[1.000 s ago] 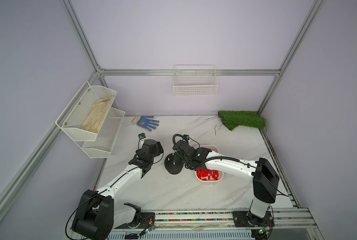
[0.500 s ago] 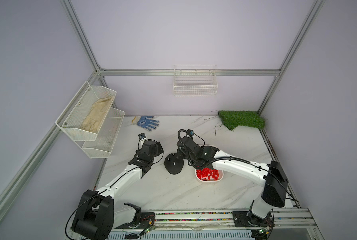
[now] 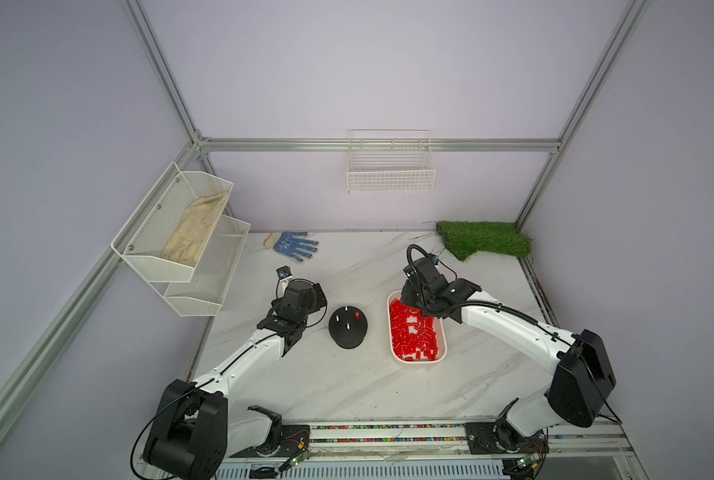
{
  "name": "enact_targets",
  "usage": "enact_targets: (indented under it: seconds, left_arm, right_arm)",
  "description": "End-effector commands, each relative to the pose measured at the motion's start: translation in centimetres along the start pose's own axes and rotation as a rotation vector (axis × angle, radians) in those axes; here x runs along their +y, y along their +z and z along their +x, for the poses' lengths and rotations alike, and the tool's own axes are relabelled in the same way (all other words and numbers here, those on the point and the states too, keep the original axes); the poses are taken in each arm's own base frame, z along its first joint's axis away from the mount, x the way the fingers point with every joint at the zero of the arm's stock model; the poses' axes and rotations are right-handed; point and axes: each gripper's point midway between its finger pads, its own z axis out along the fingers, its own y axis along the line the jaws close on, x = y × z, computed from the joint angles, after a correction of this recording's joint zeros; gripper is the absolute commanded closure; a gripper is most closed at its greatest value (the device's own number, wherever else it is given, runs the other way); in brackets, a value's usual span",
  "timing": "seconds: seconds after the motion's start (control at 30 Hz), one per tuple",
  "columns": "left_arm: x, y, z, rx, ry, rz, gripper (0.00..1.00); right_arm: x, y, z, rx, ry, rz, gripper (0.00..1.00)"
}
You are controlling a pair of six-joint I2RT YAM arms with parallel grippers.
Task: Cover the protruding screws with screw protection sleeves
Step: Pick up the screw protection sleeve from the storage box.
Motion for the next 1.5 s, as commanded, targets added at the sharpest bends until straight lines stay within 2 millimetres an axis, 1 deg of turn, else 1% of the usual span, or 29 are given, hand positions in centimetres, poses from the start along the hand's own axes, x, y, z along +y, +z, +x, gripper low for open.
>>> enact_targets:
  seconds: [0.0, 0.17, 0.27, 0.53, 0.7, 0.8, 0.87, 1.0, 1.1, 1.23, 1.27, 1.37, 1.47]
  left_arm:
    - [-0.4, -0.5, -1.3, -0.045, -0.015, 0.011, 0.00]
    - [-0.5, -0.5, -1.4, -0.046, -0.011, 0.010, 0.00]
    - [-0.4, -0.5, -1.3, -0.044, -0.010, 0.010, 0.00]
    - [-0.4, -0.4, -1.3, -0.043, -0.008, 0.005, 0.00]
    - [-0.3, -0.4, -1.3, -0.045, -0.008, 0.001, 0.00]
    - [-0.3, -0.4, -1.3, -0.047, -0.009, 0.001, 0.00]
    - [-0.3, -0.4, -1.4, -0.048, -0.007, 0.002, 0.00]
    - [-0.2, -0.4, -1.2, -0.045, -0.004, -0.002, 0.00]
    - [-0.1, -0.4, -1.1, -0.046, -0.005, -0.005, 0.00]
    - [-0.1, -0.5, -1.2, -0.048, -0.008, -0.004, 0.00]
    - [0.0, -0.6, -1.2, -0.049, -0.010, -0.003, 0.00]
    - [0.0, -0.6, -1.2, -0.050, -0.011, -0.004, 0.00]
    - [0.0, -0.6, -1.1, -0.048, -0.018, 0.000, 0.00]
  right_arm:
    - [-2.5, 1.2, 2.7, 0.122, 0.067, 0.040, 0.80]
    - [-3.3, 3.4, 4.3, 0.152, 0.144, 0.046, 0.80]
    - [-3.4, 5.0, 4.8, 0.165, 0.149, 0.057, 0.81]
    - [-2.8, 7.4, 4.3, 0.169, 0.077, 0.086, 0.80]
    - [-2.9, 7.8, 3.6, 0.147, 0.050, 0.111, 0.77]
    - [-3.4, 8.4, 3.7, 0.156, 0.040, 0.128, 0.77]
    - [-3.2, 8.6, 3.7, 0.159, 0.010, 0.127, 0.77]
    - [-4.0, 8.3, 3.0, 0.152, -0.061, 0.190, 0.76]
    - [-4.2, 7.6, 2.8, 0.166, -0.103, 0.216, 0.76]
    - [-5.2, 6.4, 2.8, 0.178, -0.131, 0.254, 0.76]
    - [-5.3, 6.1, 3.0, 0.187, -0.115, 0.253, 0.76]
    - [-4.9, 5.5, 3.7, 0.210, -0.043, 0.198, 0.76]
    - [-4.8, 5.2, 4.2, 0.193, 0.080, 0.161, 0.76]
